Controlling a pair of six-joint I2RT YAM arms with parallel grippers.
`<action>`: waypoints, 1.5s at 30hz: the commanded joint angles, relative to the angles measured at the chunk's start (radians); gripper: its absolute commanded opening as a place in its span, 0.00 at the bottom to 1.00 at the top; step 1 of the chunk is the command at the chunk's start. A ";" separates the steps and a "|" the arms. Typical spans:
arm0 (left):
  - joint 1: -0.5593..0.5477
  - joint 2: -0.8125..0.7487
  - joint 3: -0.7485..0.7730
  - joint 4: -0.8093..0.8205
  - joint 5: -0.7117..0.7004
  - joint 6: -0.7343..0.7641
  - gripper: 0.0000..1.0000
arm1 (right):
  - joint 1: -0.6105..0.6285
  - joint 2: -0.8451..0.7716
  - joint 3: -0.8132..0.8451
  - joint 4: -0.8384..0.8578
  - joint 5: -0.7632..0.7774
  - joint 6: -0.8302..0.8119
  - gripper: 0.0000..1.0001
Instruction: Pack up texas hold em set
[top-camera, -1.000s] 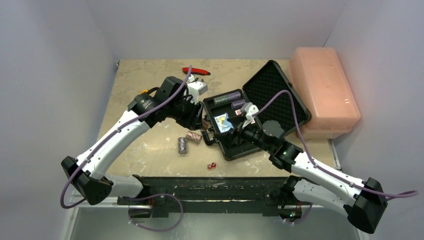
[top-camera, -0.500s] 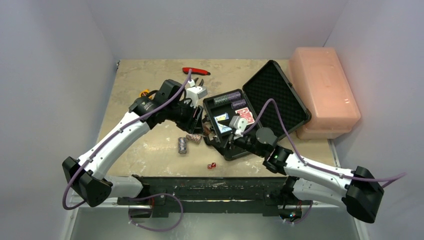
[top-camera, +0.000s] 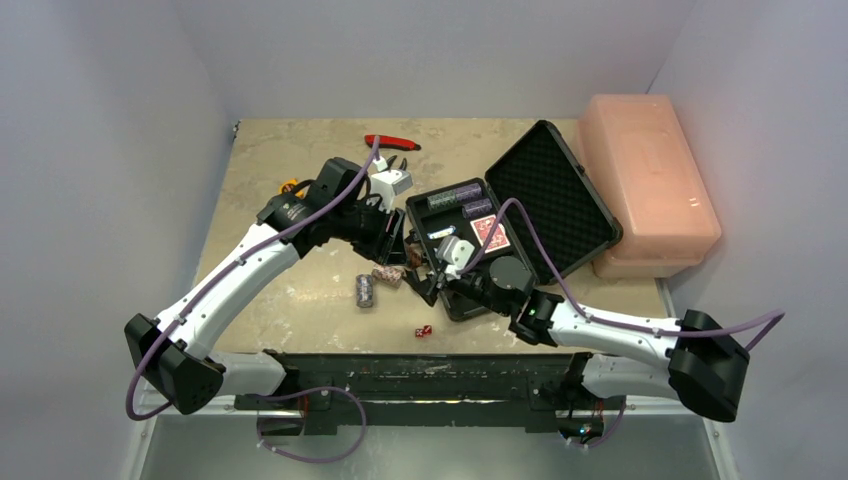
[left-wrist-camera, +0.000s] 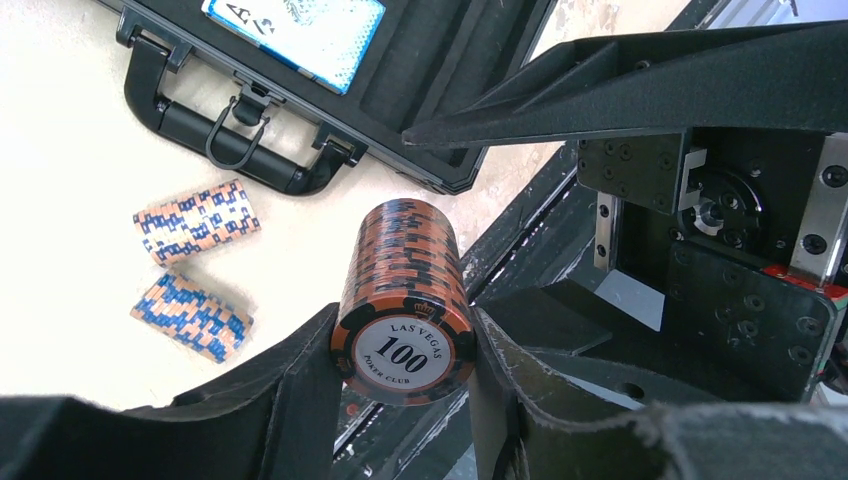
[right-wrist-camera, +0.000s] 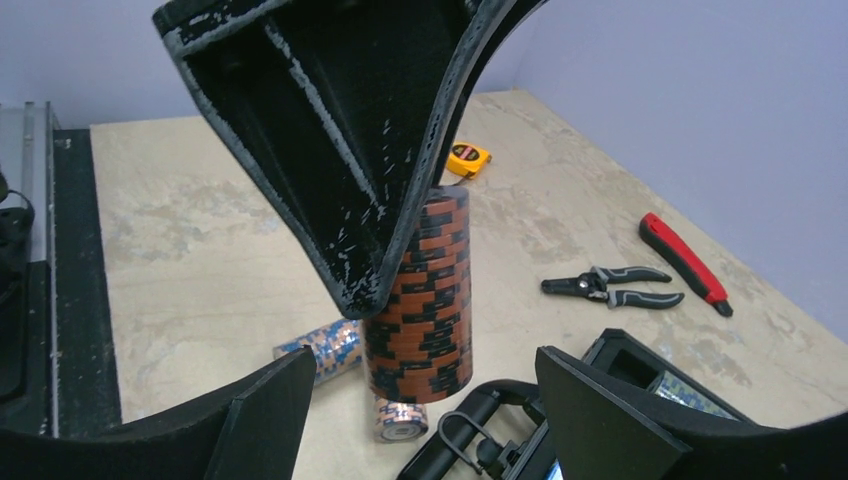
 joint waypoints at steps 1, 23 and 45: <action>0.010 -0.041 0.003 0.076 0.036 -0.016 0.00 | 0.010 0.022 0.062 0.083 0.061 -0.033 0.84; 0.011 -0.034 -0.002 0.073 0.046 -0.016 0.00 | 0.066 0.112 0.112 0.087 0.137 -0.086 0.69; 0.011 -0.032 -0.004 0.074 0.064 -0.015 0.00 | 0.093 0.138 0.127 0.093 0.201 -0.123 0.62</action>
